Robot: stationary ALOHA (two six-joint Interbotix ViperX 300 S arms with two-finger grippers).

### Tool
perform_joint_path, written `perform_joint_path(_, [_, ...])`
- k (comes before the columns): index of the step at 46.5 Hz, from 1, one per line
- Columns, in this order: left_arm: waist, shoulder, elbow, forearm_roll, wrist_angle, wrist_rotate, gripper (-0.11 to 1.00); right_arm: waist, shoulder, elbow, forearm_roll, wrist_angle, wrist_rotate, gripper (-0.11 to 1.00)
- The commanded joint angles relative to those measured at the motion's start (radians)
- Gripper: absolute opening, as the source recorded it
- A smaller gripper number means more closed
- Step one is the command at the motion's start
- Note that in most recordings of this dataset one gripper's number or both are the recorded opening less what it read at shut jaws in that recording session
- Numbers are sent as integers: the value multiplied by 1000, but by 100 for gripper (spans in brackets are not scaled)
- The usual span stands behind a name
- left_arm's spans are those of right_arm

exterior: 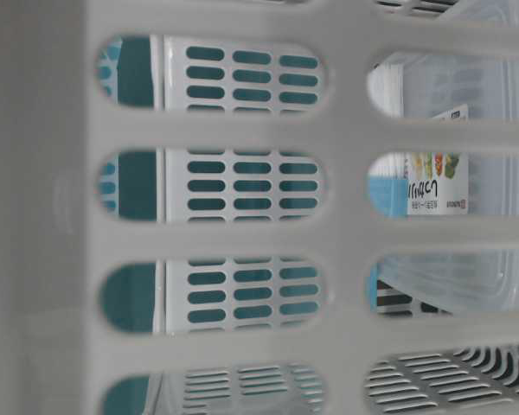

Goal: Pick up the dustpan from the shopping basket with the left arm.

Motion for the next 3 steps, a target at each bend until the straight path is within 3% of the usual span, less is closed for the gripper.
perform_joint_path(1, [-2, -20, -21, 5, -8, 2, 30, 0, 8, -5, 3, -5, 2, 0])
perform_joint_path(3, [-2, -20, -21, 5, -9, 2, 30, 2, 6, -3, 3, -5, 2, 0])
